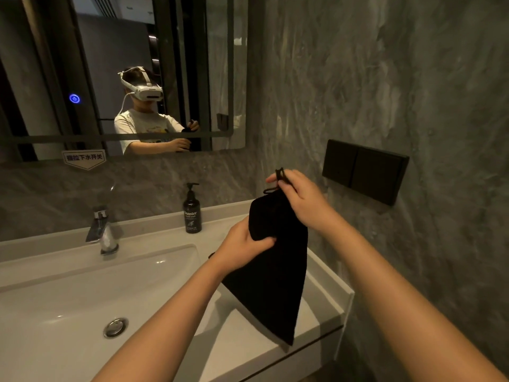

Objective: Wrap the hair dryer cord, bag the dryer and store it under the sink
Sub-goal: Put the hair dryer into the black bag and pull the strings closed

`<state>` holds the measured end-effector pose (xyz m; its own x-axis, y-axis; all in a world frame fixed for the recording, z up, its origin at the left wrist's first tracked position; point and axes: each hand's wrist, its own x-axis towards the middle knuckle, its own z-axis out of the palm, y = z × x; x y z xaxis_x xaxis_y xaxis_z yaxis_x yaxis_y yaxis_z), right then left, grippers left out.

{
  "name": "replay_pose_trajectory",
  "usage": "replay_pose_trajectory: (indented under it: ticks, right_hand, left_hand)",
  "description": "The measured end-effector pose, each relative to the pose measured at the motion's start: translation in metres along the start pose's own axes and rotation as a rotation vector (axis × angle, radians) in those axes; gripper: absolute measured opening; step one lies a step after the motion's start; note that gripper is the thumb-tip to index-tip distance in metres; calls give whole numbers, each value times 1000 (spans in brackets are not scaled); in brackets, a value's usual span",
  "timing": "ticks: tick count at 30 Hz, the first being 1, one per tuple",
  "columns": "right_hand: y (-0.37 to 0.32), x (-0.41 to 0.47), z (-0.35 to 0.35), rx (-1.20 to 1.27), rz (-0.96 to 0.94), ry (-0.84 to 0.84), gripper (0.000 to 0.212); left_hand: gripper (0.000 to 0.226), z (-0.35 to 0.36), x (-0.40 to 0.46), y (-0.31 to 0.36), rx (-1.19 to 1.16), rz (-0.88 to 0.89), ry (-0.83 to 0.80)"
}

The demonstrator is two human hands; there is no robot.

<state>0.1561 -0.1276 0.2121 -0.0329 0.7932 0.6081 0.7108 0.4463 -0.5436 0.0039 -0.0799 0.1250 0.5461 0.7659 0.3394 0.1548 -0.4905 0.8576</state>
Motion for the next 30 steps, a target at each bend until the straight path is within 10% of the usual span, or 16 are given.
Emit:
replay_pose_trajectory:
  ticks: [10,20,26,30]
  right_hand:
    - [-18,-21,-10,-562,171,-465,77]
    - [-18,-40,-3,-195,324,-359,64]
    - [-9,-45,3,-46,385,-226,44]
    - [-3,-57,2,43,448,-109,49]
  left_hand:
    - [37,-17,7,21,457,80,-302]
    - [33,-21,4,28,417,-4,-357]
    - [61,-7,-7,24,345,2,-214]
    - [102,0,-29,8,380,-23,174]
